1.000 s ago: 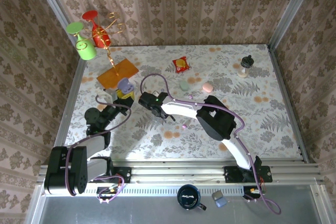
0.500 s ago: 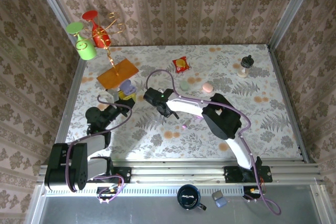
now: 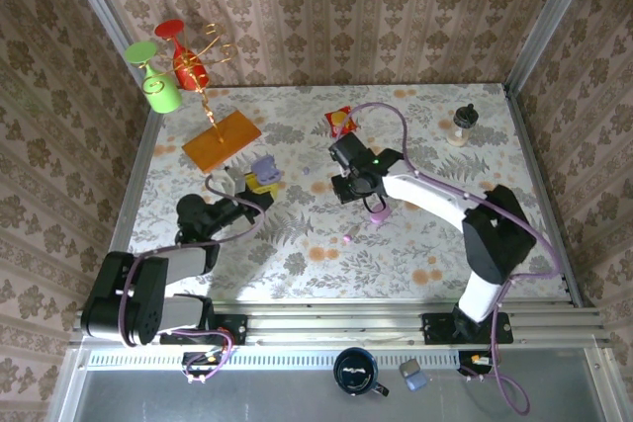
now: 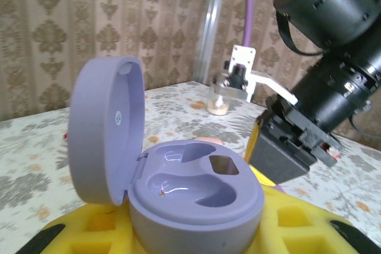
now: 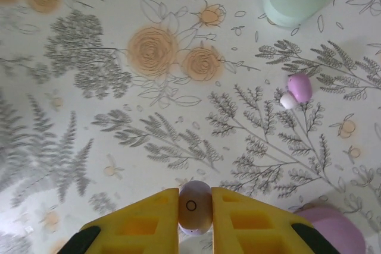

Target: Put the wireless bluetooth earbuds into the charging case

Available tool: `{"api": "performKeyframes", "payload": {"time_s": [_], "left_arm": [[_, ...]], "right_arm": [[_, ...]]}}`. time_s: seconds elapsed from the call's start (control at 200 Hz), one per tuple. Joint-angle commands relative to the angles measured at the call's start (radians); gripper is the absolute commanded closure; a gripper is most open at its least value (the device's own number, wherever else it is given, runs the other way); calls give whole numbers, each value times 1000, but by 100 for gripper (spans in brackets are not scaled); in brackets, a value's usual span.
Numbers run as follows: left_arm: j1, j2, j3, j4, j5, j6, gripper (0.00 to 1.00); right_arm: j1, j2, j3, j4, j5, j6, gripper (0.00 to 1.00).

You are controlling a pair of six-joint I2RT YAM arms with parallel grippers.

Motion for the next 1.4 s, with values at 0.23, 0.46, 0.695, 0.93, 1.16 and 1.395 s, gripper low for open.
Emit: {"api": "performKeyframes", "payload": {"time_s": [0.23,0.46,0.695,0.93,1.16,1.395], "left_arm": [[-111,73,83,27,73,92,75],[-169,123,116,25,111,117,75],[-201,147,139,26,143,116,75],[-207,157,151,27,164,97,75],[-208,168,158,26,173,94,75],[-208,175,175,27,212,54,75]], "right_arm": [[-12,-210,-78,126,-313,55,80],[-13,-268,-65,206,-467,84,80],[-10,-258,-40,251,-546,102,80],[-10,-248,-39,259,-551,98,80],[-12,-259,-33,258,-525,77,79],[-17,-221,-18,255,-519,67,79]]}}
